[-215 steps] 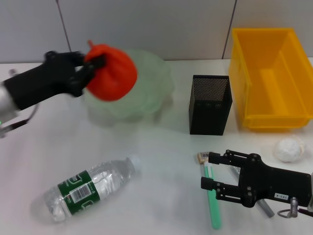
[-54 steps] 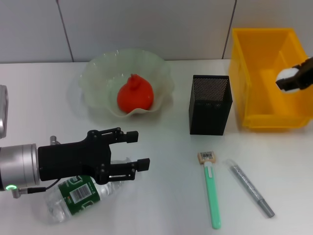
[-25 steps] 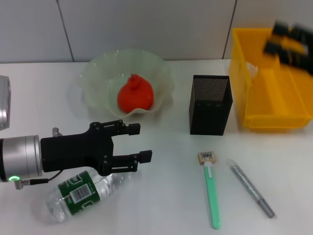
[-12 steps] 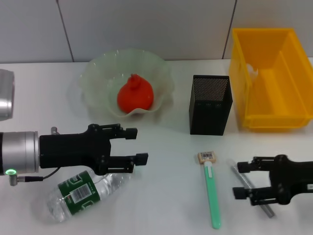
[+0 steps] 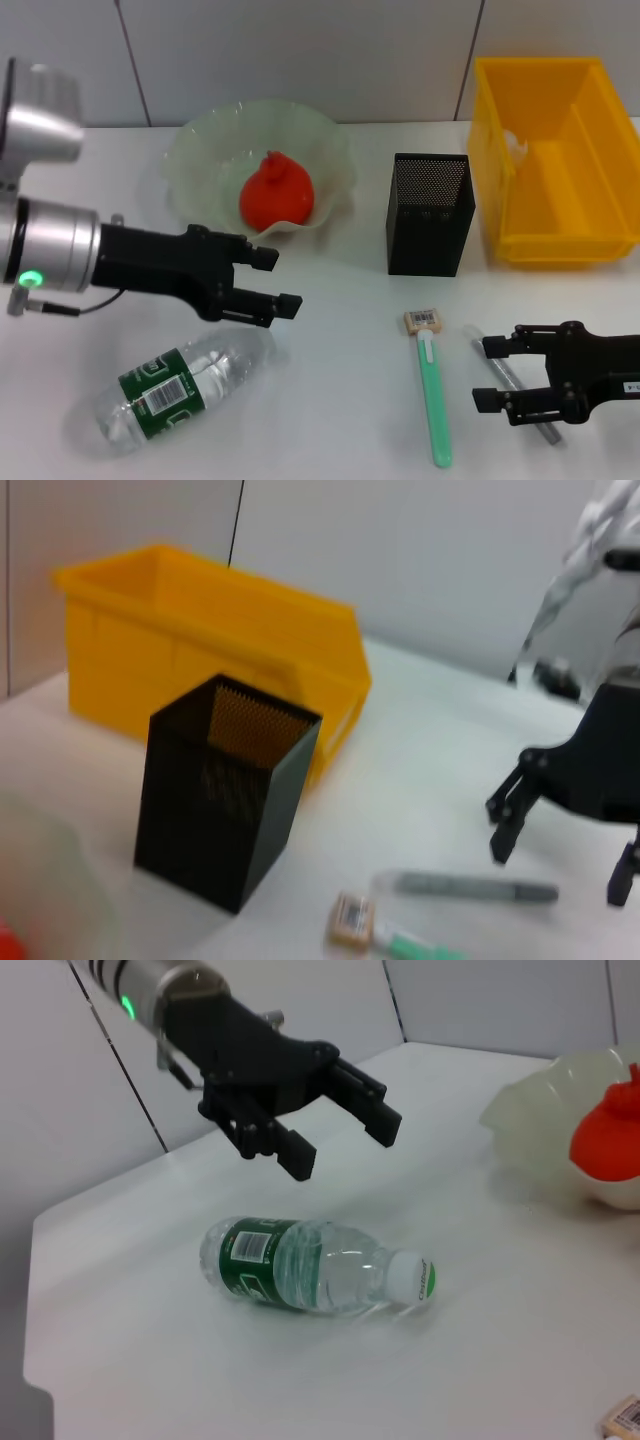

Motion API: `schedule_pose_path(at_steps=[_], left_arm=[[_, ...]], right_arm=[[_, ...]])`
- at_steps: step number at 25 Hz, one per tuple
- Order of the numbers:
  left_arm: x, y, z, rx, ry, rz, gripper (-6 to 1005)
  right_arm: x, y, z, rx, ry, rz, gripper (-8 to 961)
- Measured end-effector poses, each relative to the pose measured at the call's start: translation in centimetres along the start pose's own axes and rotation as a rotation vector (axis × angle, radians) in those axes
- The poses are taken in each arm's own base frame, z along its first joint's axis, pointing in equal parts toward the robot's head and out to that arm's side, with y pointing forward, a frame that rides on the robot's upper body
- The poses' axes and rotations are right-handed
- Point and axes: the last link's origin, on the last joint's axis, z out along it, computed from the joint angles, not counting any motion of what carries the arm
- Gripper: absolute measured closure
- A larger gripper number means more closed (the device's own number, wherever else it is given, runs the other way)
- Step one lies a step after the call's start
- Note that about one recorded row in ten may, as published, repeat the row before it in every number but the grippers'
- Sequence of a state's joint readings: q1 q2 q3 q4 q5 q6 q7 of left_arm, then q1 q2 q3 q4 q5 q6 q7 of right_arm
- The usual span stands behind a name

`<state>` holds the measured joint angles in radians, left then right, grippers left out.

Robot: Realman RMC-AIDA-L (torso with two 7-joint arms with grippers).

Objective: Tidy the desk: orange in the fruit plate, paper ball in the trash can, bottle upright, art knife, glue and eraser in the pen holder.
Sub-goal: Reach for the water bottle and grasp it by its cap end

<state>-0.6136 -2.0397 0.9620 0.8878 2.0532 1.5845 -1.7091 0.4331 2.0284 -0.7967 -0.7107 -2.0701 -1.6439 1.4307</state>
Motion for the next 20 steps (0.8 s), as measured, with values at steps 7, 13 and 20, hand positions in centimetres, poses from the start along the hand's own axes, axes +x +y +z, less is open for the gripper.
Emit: schedule_pose_path(at_steps=[7, 13, 20], left_arm=[[3.6, -0.1, 1.6, 0.044, -0.345, -0.038, 241], [5.3, 0.3, 3.9, 0.093, -0.503, -0.024, 242], [5.1, -0.3, 5.4, 0.181, -0.553, -0.054, 241]], right_arm=[[0.1, -0.1, 0.0, 0.006, 0.002, 0.000, 170], [-0.1, 0.0, 0.0, 0.005, 0.001, -0.005, 170], [0.0, 0.0, 0.0, 0.005, 0.001, -0.004, 170]])
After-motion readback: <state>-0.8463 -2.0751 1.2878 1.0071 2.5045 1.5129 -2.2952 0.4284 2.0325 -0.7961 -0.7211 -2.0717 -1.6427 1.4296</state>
